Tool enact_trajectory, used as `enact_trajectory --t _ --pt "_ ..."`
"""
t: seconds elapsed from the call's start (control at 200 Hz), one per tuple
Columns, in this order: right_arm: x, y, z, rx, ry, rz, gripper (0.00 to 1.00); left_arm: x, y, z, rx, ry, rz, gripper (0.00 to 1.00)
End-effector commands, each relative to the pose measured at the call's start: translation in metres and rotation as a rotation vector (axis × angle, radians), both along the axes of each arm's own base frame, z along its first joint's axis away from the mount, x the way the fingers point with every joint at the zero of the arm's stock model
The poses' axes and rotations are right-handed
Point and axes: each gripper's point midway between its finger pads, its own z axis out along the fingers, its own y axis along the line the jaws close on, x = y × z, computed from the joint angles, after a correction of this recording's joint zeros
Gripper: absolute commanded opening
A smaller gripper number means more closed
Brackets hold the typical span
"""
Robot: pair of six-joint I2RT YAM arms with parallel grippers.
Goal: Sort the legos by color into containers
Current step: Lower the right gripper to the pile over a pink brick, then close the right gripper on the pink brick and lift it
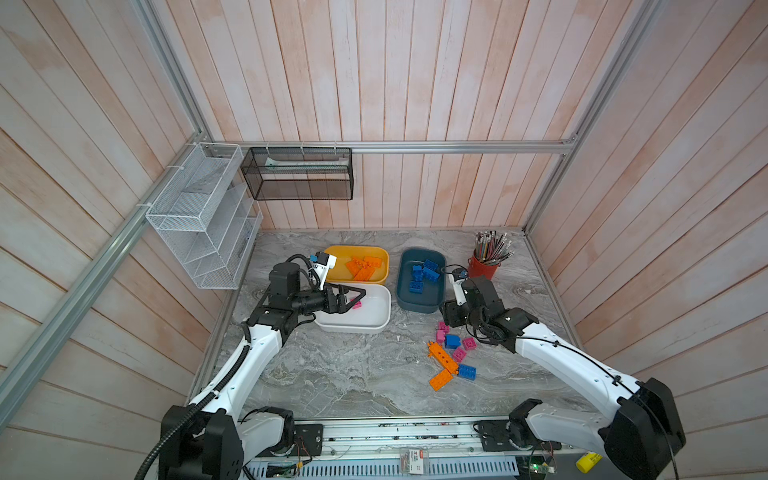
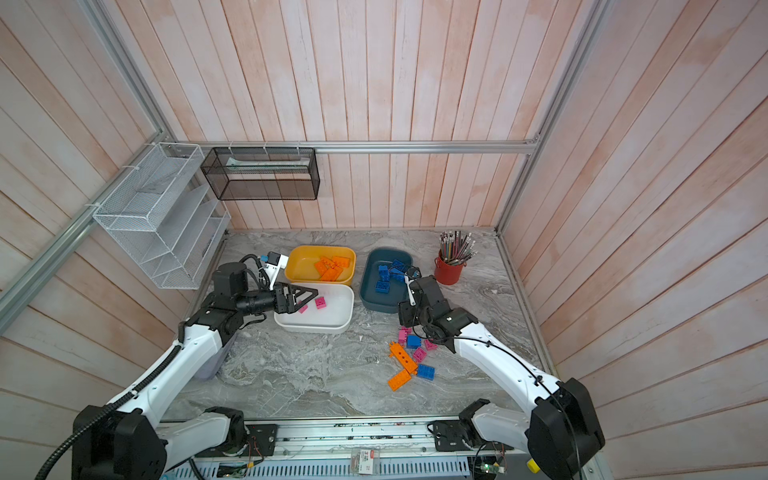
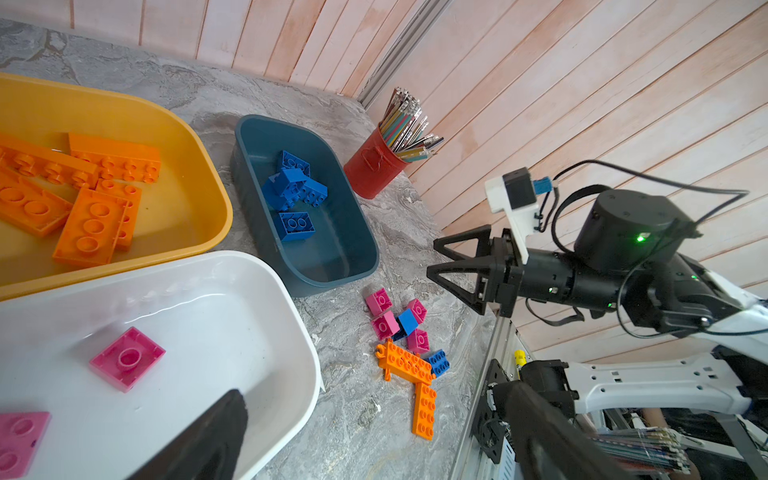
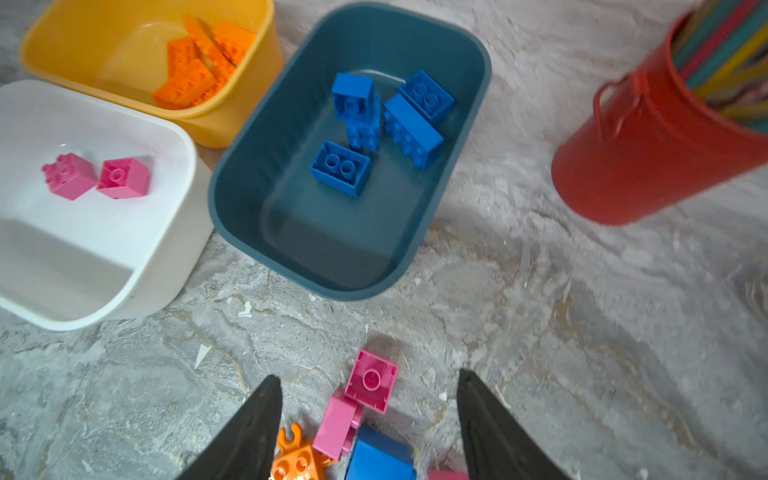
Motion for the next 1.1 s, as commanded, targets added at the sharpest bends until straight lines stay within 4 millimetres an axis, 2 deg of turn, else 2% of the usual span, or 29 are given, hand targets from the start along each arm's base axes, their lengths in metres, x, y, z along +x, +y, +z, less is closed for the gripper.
enact_trajectory --t 0.0,0.075,0.265,0.43,0.55,0.735,0.845,0.985,1.095 --pt "-0.007 -0.015 -0.024 0.003 0.099 -0.172 0.68 -0.004 -0.002 0.005 0.006 -0.006 -0.021 1.00" --pt "-0.011 -0.016 -0.037 -0.013 0.138 -0.194 0.68 -0.007 -0.001 0.004 0.011 -0.005 -0.023 1.00" --pt "-0.015 -0.001 -0.064 0.028 0.183 -0.158 0.68 -0.008 -0.002 0.000 0.010 -0.002 -0.029 1.00" --pt "-0.018 -0.004 -0.091 -0.025 0.247 -0.177 0.66 -0.008 -0.002 -0.003 0.013 -0.002 -0.030 1.00" --pt "-0.012 0.004 -0.096 0.002 0.240 -0.165 0.64 -0.008 -0.002 -0.005 0.012 0.003 -0.032 0.99" --pt "0.000 0.007 -0.102 -0.014 0.236 -0.181 0.63 -0.009 -0.003 -0.005 0.007 0.006 -0.035 1.00" --pt "0.003 0.005 -0.113 -0.040 0.252 -0.202 0.60 -0.010 -0.003 -0.007 0.007 0.011 -0.038 1.00" --pt "0.010 0.006 -0.115 -0.052 0.257 -0.214 0.50 -0.011 -0.002 -0.010 0.010 0.019 -0.037 1.00" --pt "0.007 -0.003 -0.122 -0.099 0.270 -0.234 0.43 -0.012 -0.002 -0.011 0.015 0.018 -0.036 1.00"
